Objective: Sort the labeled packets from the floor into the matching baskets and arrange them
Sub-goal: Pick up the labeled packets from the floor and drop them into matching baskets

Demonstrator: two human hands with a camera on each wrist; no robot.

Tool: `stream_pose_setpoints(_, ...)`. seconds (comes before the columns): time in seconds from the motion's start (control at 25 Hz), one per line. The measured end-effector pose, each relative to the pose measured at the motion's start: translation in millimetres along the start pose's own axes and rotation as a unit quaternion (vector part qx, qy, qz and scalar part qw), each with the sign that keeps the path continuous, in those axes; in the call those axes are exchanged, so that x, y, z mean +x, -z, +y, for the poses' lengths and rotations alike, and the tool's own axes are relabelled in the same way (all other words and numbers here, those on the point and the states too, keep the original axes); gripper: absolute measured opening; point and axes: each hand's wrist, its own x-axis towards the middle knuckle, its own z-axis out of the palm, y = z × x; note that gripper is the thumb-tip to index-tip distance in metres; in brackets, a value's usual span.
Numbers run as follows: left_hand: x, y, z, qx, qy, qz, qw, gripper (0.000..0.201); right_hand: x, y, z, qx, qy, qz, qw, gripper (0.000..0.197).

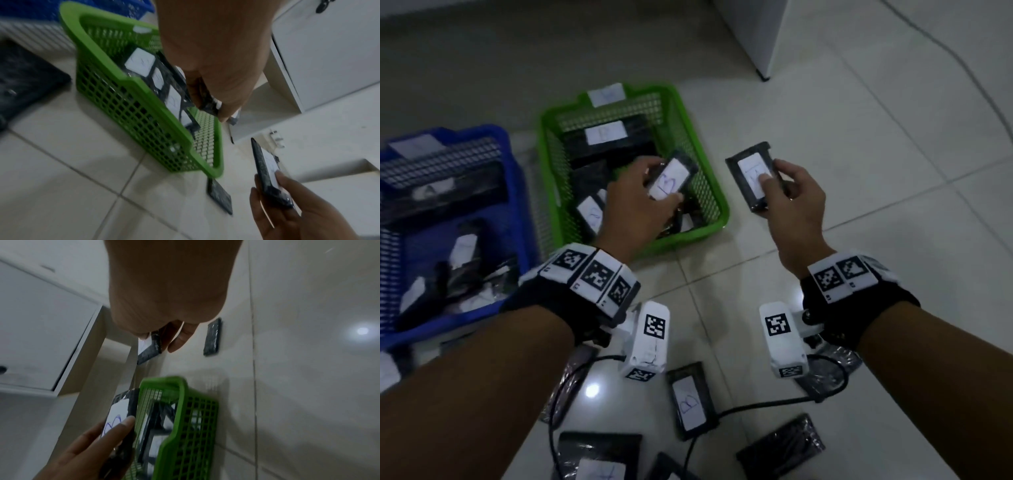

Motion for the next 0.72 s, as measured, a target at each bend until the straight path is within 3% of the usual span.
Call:
stream_pose_setpoints(0.2,24,51,-58,0.045,0.079,0.064,0.994,0.043,-15,-72,15,-0.123,0.056,-0.081,0.987,0.027)
stream_pose_setpoints(0.36,46,56,-86,0.077,0.11,0.02,0.991,0.04,-13,-103,24,-0.174,0.057,-0.071,0.981,0.031)
stream_pose_setpoints(0.6,61,44,-96,0.126,-0.023,0.043,0.991,0.052,-13,-120,27,-0.225,0.068,-0.083,0.968,0.046)
stream_pose_setpoints(0.72,56,31,-87,0.171,-0.091,0.025,0.981,0.048,-16,-105,29,-0.246,0.121,-0.086,0.958,0.048)
